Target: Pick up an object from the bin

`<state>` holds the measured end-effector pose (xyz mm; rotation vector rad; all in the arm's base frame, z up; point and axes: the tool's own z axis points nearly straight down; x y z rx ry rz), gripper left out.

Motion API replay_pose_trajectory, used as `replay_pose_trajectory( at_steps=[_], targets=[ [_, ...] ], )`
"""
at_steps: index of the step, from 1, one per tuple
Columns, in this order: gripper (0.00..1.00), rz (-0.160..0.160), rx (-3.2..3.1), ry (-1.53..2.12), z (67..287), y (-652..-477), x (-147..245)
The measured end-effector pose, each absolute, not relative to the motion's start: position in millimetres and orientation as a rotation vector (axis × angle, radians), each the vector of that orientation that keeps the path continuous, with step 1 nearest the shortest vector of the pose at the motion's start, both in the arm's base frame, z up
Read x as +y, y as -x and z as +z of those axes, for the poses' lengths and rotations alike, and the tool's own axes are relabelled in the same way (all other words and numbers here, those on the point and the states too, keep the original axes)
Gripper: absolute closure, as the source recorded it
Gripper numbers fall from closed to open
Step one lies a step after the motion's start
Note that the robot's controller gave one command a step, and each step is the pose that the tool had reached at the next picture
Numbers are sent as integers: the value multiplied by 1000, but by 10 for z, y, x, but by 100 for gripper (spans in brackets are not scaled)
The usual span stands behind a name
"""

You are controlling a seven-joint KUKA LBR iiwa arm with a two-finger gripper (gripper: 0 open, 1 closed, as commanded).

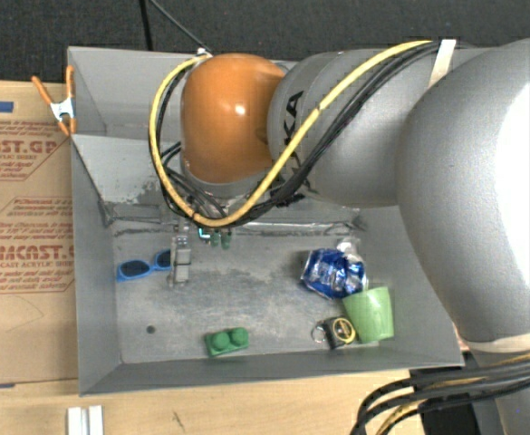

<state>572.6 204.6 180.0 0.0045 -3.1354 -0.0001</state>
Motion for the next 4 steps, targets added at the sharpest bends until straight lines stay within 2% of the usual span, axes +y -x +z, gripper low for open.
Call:
replay_pose_trajectory(
  at_steps=[1, 2, 3, 4],
  targets=[
    [0, -1, -3110, -423, 820, -5901, 2408],
    [100, -3, -3114, -421, 851, -5917, 2407],
    [100, -5, -3147, -83, 1673, -5828, 2315],
    [0, -3, -3143, -84, 1649, -5819, 2311]
  ],
)
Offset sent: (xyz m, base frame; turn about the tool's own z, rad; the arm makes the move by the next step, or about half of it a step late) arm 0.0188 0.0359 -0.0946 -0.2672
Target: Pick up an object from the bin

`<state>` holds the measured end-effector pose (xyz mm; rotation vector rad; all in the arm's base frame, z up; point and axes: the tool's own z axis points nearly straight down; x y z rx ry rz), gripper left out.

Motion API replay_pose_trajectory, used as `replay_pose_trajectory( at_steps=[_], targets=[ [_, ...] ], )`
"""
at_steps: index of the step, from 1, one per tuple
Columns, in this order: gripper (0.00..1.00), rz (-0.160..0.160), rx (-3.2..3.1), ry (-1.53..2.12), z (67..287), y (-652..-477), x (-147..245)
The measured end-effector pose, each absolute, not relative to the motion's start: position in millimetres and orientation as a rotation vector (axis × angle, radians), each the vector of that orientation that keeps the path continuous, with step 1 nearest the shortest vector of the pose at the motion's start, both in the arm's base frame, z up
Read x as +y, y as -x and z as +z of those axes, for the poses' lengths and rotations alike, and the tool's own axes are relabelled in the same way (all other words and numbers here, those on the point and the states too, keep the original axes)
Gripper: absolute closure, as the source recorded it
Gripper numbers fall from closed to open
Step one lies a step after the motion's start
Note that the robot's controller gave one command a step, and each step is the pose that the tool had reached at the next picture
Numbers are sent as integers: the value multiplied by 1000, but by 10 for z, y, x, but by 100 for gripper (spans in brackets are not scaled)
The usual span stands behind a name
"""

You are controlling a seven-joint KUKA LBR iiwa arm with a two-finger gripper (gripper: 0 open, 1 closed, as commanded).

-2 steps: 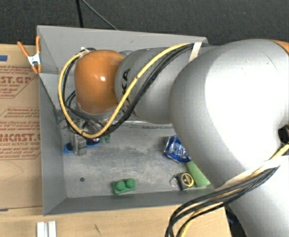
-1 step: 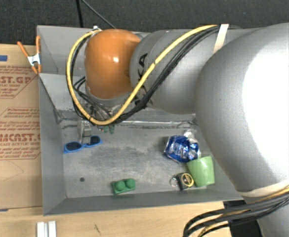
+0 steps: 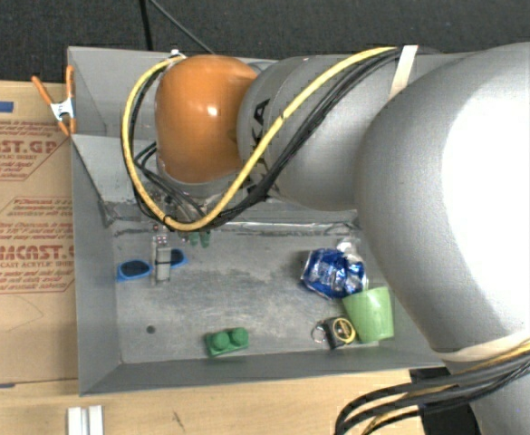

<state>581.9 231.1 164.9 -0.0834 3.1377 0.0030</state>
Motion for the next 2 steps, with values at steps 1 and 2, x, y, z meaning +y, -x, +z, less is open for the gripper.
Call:
replay_pose_trajectory(
  at_steps=[1, 2],
  targets=[
    [0, -3, 3148, -62, 645, -5774, 2226],
    [100, 2, 3140, -61, 697, -5801, 2238]
  ],
)
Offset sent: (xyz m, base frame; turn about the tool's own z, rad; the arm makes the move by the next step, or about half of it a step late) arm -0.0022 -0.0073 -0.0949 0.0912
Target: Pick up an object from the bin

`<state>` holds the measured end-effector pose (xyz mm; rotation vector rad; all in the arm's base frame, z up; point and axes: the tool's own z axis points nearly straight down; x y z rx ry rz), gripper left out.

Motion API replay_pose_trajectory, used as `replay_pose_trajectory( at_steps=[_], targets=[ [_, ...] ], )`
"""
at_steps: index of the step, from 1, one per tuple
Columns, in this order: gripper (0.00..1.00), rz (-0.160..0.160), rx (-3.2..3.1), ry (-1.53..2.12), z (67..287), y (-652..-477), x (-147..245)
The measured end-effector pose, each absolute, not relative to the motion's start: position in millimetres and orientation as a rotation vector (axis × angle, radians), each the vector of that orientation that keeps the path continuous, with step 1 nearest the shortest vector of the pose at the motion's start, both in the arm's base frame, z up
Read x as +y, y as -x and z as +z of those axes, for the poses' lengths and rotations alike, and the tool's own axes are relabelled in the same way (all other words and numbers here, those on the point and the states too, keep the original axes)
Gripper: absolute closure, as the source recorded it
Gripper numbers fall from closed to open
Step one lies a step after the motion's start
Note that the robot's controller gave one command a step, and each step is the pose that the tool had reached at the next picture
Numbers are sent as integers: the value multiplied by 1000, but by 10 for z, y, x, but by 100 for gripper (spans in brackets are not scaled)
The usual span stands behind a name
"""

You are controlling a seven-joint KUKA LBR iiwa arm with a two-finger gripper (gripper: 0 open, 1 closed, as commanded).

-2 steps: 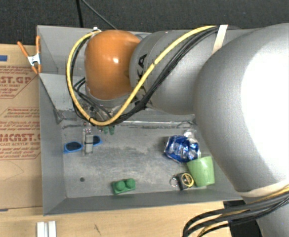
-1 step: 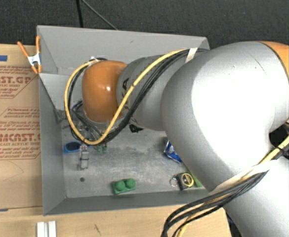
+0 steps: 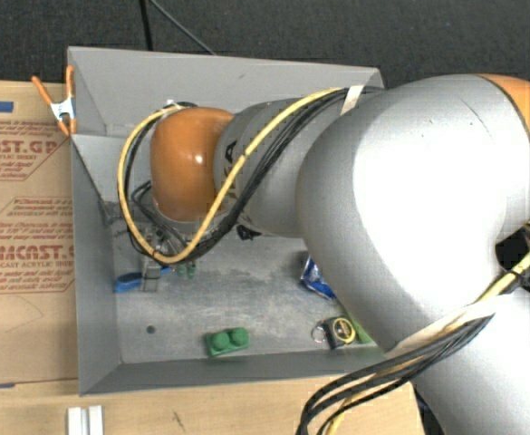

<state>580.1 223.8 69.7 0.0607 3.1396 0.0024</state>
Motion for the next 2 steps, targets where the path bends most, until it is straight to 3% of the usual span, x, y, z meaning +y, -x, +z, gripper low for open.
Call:
replay_pose_trajectory(
  at_steps=[1, 2],
  targets=[
    [100, 6, 3114, -366, 1746, -5477, 2262],
    [100, 2, 3125, -269, 2069, -5424, 2183]
  ],
)
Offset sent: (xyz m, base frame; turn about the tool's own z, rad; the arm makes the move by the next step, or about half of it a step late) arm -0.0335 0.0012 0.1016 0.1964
